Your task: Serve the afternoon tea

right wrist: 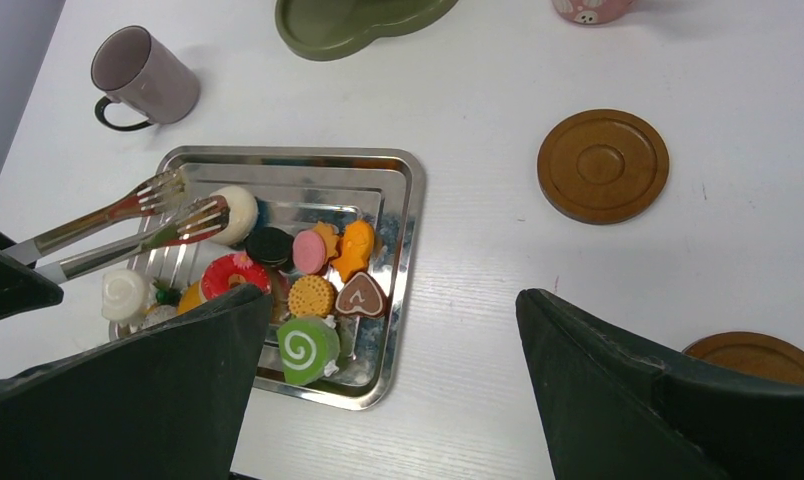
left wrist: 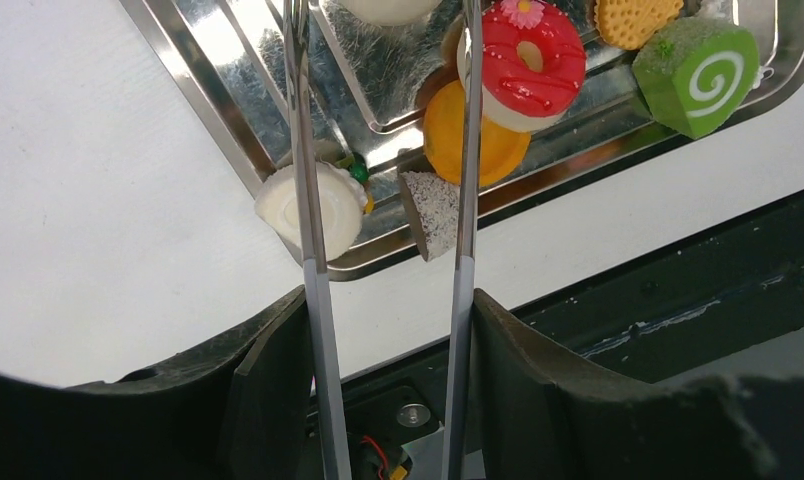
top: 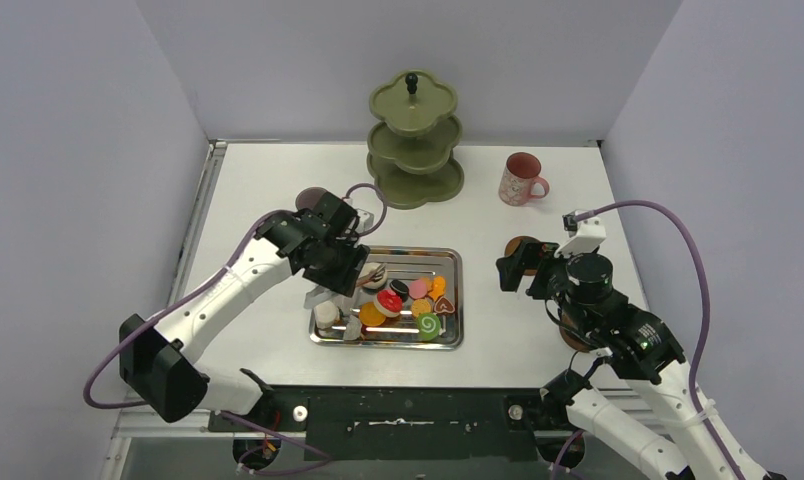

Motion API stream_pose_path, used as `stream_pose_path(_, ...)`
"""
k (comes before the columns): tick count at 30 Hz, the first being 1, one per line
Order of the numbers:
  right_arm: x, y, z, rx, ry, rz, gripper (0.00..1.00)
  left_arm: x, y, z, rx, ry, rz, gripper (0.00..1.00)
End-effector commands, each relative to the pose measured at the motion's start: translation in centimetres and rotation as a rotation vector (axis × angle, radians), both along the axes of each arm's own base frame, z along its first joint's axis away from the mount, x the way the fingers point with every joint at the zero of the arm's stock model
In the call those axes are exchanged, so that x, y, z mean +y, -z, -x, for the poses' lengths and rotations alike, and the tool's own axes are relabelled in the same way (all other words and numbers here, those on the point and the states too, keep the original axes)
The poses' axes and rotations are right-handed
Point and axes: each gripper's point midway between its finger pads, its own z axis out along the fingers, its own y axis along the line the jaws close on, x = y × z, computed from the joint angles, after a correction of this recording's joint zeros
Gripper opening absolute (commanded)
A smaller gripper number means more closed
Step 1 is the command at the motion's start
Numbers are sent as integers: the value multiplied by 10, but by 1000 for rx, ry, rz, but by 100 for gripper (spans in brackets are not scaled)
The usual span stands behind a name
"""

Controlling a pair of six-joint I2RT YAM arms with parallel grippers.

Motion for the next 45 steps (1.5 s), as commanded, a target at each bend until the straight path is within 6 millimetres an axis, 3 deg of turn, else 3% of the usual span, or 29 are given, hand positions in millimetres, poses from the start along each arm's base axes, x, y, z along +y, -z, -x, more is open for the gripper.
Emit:
stream_pose_path(1, -3, -15, -2, -44, 19, -21, 100, -14, -1, -15, -55, 15, 25, 51)
stream_pose_path(18, -7, -12, 1, -54, 14, -3, 100, -14, 23, -20, -21, -7, -39, 51)
stream_pose_path(30, -7, -13, 2, -54, 11, -12, 100, -5, 23, -15, -18, -34, -64, 54)
stream_pose_path(35, -6, -11, 1, -49, 14, -14, 100, -9, 28, -13, 3, -23, -53, 50)
stream_pose_path(39, -4, -10, 1, -41, 12, -23, 100, -11, 18, -12, -10, -17, -27, 46)
stream_pose_path(45, -2, -9, 2, -26, 0, -22, 100, -14, -16, -13, -78, -30, 46, 45)
